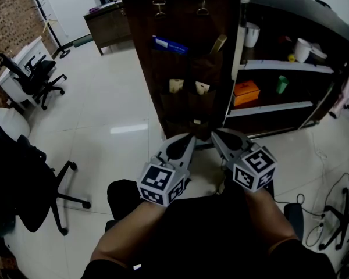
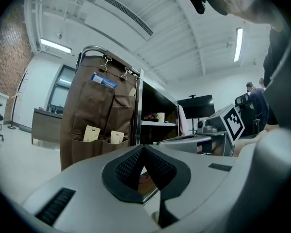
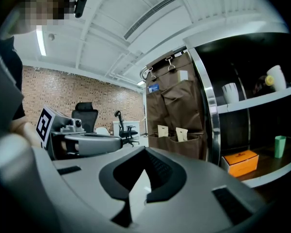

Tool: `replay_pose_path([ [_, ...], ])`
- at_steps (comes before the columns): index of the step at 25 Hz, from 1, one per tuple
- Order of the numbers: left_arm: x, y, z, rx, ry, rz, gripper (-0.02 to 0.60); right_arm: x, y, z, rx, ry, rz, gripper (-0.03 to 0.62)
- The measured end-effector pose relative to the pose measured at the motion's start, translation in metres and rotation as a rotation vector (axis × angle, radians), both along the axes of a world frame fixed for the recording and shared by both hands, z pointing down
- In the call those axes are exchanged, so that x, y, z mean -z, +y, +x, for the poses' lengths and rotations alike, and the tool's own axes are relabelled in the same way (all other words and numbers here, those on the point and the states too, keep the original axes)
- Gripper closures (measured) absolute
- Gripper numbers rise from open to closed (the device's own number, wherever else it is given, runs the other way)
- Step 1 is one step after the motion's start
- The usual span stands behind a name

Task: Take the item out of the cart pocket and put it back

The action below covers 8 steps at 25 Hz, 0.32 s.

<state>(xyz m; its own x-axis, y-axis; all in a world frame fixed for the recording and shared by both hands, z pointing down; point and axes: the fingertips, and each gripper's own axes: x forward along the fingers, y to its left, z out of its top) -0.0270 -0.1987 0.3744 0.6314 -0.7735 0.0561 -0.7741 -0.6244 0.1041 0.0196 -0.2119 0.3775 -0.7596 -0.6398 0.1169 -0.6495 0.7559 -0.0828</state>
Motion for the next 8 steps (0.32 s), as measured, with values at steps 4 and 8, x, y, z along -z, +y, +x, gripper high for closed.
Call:
replay_pose_path([
  [4, 0.0005, -0.0004, -0.0008, 0.004, -0.001, 0.002, 0.581, 0.0014, 0.0007, 0.0006, 0.001, -0.003, 0.001, 0.586],
  [8, 0.0005, 0.0000, -0.0009, 0.005, 0.000, 0.001, 0.581, 0.0022, 0.0013, 0.0014, 0.000, -0.004, 0.001, 0.586],
])
